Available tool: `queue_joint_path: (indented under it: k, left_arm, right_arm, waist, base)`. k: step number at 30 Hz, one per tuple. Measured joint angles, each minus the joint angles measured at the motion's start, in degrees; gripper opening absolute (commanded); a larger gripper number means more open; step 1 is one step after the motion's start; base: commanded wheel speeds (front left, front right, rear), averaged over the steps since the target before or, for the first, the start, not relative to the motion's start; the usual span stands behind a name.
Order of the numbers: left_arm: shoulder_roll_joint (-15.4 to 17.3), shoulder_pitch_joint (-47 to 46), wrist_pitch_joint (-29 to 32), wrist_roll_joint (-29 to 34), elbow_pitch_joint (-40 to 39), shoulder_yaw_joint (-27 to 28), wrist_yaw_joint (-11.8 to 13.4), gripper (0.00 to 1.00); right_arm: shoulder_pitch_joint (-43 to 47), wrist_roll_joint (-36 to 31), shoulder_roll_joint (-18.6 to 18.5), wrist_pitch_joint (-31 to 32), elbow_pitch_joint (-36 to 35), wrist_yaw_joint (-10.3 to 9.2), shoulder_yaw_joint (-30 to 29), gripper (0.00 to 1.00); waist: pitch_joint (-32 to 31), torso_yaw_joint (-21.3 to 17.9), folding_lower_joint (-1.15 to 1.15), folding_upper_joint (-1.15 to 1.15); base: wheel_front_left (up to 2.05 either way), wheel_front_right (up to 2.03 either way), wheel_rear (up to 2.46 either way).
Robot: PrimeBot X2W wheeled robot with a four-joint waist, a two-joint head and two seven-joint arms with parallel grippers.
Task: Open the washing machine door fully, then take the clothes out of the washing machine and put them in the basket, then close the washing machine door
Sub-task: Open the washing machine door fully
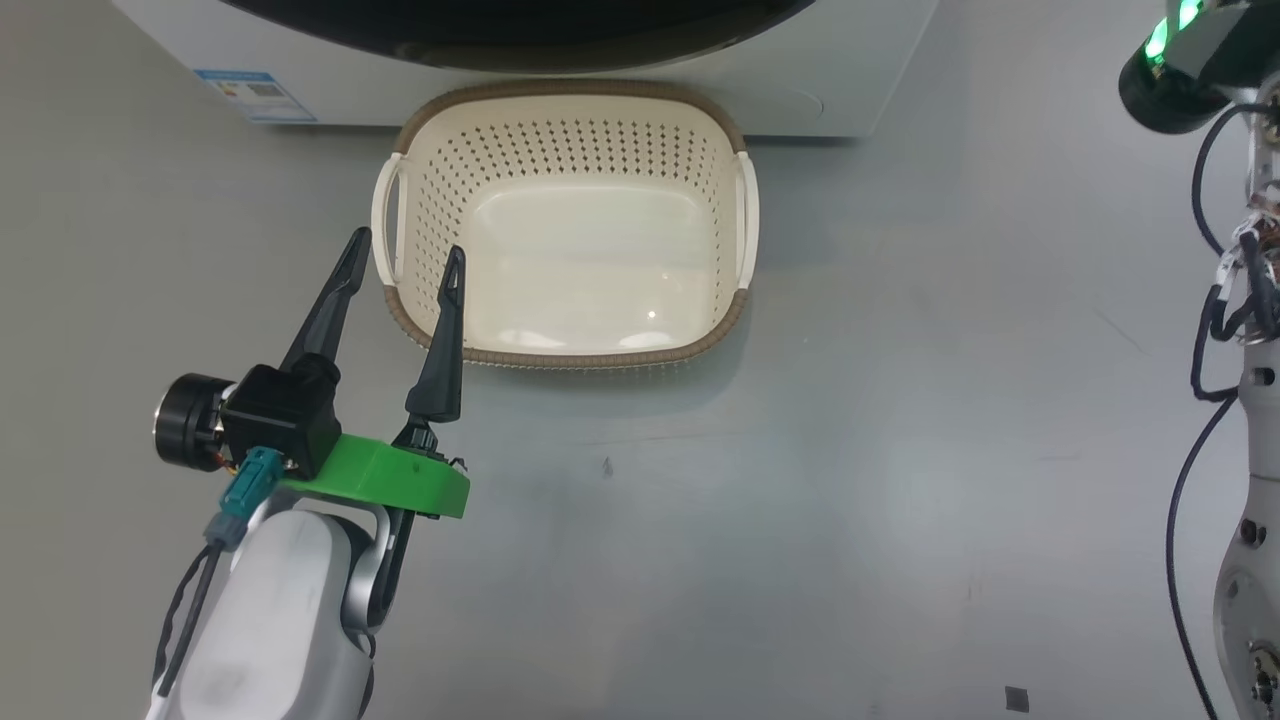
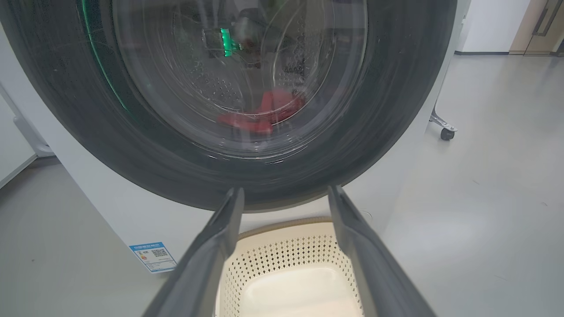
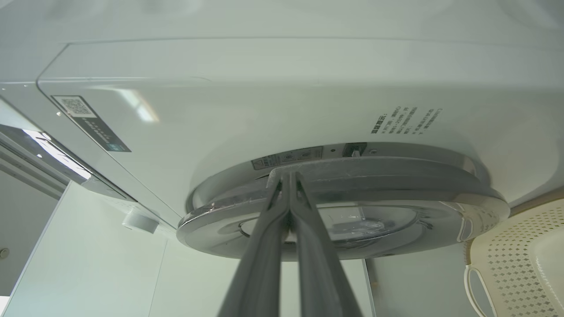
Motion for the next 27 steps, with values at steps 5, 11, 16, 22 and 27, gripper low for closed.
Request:
queue_joint_path:
  k: [5, 11, 16, 22, 27]
  left_arm:
    - [-0.14, -1.16, 0.00, 0.00, -0.19, -0.54, -0.09, 1.00]
    - [-0.38, -1.93, 0.00, 0.02, -0.27, -1.57, -0.09, 1.00]
    - [-0.52, -2.63, -0.01, -0.01, -0.31, -1.97, -0.08, 1.00]
    - [-0.57, -2.78, 0.00, -1.76, -1.12, -2.27, 0.33, 1.00]
    - [-0.64, -2.83, 0.00, -3.09, -1.33, -3.27, 0.47, 1.00]
  right_arm:
    - [-4.08, -1.08, -1.62, 1.78, 0.70, -0.29, 1.43, 0.00]
    - [-7.93, -1.37, -3.13, 3.82, 1.96, -1.07, 2.33, 0.00]
    - [-9.57, -1.87, -3.79, 5.12, 3.60, -1.22, 3.25, 0.00]
    - [-12.14, -1.97, -3.93, 6.24, 5.59, -1.66, 4.20, 0.00]
    - [-13.68, -2.56, -4.42, 6.31, 7.05, -1.71, 4.24, 0.00]
  waist:
    - [2.59, 1.39, 0.00, 0.00]
    - [5.02, 3.26, 0.00, 0.00]
    - [6.37, 5.02, 0.00, 0.00]
    - [7.71, 6.67, 0.00, 0.00]
    - [8.34, 7.43, 0.00, 0.00]
  base:
    - [0.00, 0.00, 0.00]
    - [0.00, 0.00, 0.00]
    - [0.00, 0.00, 0.00]
    - [0.00, 0.00, 0.00]
    - [0.00, 0.00, 0.00]
